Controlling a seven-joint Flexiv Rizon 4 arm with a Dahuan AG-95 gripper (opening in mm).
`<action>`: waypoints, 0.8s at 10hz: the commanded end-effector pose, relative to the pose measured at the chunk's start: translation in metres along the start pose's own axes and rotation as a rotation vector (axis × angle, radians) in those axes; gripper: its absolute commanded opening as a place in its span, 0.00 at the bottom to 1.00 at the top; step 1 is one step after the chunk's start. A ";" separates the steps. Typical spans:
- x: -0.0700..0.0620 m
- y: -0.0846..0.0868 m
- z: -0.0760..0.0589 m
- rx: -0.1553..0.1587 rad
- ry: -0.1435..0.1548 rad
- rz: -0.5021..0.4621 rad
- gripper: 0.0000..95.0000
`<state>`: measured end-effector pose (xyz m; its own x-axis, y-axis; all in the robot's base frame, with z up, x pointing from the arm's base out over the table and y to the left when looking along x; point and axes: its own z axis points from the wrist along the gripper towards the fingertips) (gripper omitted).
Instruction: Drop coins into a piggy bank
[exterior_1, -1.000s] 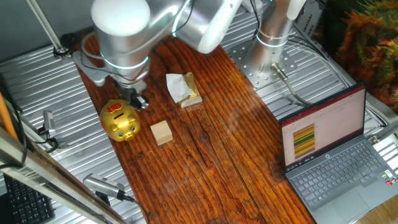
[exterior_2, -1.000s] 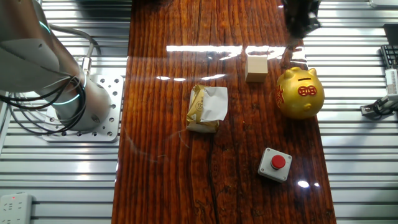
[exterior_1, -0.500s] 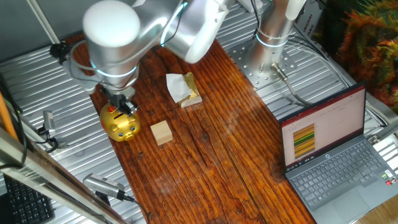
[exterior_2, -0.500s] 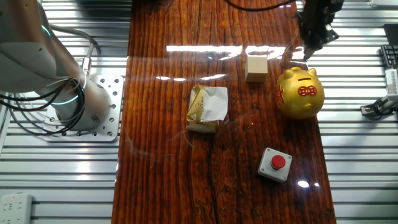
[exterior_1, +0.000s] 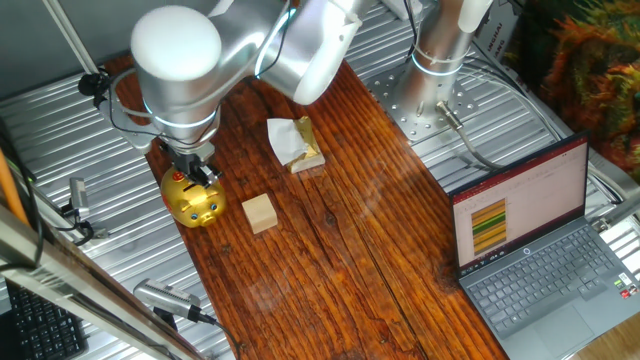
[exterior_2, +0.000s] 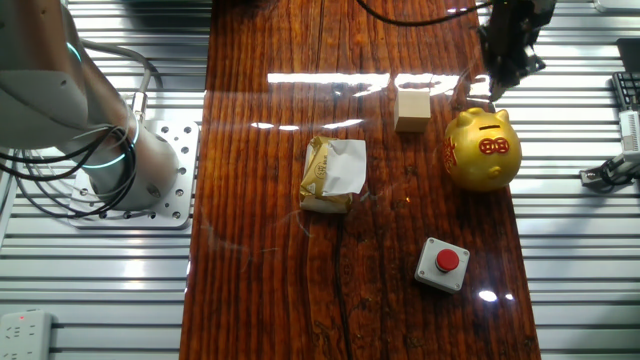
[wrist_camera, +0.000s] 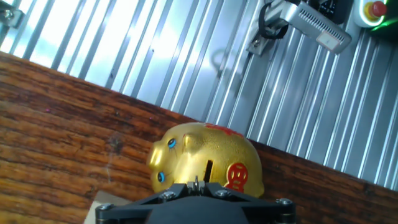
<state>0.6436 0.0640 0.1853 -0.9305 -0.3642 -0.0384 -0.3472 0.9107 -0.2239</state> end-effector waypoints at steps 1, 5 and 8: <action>0.000 -0.002 0.004 0.001 -0.001 0.004 0.00; 0.000 -0.004 0.007 0.001 0.005 0.030 0.00; 0.000 -0.004 0.008 -0.003 0.004 0.059 0.00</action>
<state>0.6467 0.0589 0.1777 -0.9496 -0.3097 -0.0478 -0.2926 0.9309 -0.2189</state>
